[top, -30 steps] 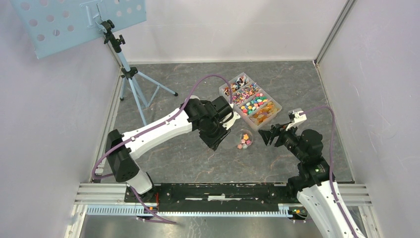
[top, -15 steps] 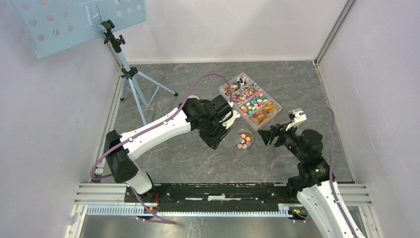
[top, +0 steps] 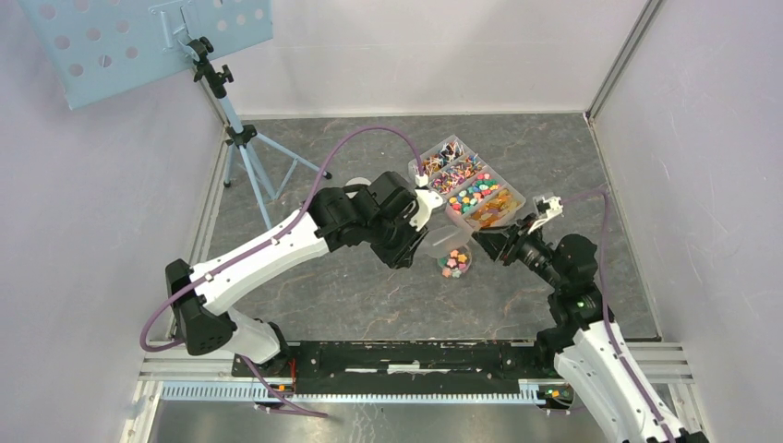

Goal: Pack the candies
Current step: Adjust the spatula.

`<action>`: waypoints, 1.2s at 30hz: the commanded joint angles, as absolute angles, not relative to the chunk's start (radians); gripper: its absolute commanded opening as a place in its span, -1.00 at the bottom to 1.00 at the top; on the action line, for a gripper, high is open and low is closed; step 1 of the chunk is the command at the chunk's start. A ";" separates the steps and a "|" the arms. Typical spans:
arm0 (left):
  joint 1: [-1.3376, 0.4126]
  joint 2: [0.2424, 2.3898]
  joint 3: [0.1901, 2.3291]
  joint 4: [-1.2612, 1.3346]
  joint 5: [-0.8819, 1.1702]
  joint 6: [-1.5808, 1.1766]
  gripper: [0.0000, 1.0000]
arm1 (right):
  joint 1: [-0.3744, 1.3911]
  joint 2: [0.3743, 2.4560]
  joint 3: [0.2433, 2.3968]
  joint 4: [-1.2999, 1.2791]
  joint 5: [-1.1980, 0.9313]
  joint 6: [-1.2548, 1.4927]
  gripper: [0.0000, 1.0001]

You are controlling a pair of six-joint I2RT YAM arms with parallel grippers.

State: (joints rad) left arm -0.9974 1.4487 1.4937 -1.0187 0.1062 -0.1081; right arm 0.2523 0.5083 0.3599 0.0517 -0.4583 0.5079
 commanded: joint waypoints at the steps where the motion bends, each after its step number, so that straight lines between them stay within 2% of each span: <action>1: -1.003 1.430 1.477 -0.941 0.153 -0.116 -0.95 | 0.251 0.575 0.348 0.306 -0.548 0.637 -0.25; 5: -1.003 1.410 1.465 -0.908 0.163 -0.108 -0.95 | 0.279 0.642 0.356 0.387 -0.609 0.622 -0.15; 7: -1.001 1.403 1.465 -0.910 0.147 -0.105 -0.95 | 0.305 0.663 0.390 0.385 -0.645 0.514 -0.04; 10: -0.994 1.390 1.468 -0.911 0.159 -0.113 -0.95 | 0.373 0.665 0.422 0.391 -0.654 0.243 0.25; 15: -0.989 1.388 1.493 -0.928 0.210 -0.147 -0.95 | 0.517 0.578 0.349 0.543 -0.595 -0.050 0.42; 22: -0.989 1.399 1.550 -0.979 0.290 -0.163 -0.95 | 0.610 0.586 0.291 0.661 -0.583 -0.272 0.52; 29: -0.989 1.396 1.606 -1.028 0.290 -0.168 -0.95 | 0.700 0.615 0.364 0.478 -0.551 -0.477 0.51; 36: -0.989 1.395 1.612 -1.029 0.297 -0.179 -0.95 | 0.808 0.671 0.402 0.432 -0.427 -0.571 0.50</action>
State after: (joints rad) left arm -0.9932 1.4200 1.5719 -1.0264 0.2691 -0.1383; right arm 0.7563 0.6430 0.3416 0.4423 -0.5274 -0.4774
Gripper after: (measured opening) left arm 0.372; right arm 0.760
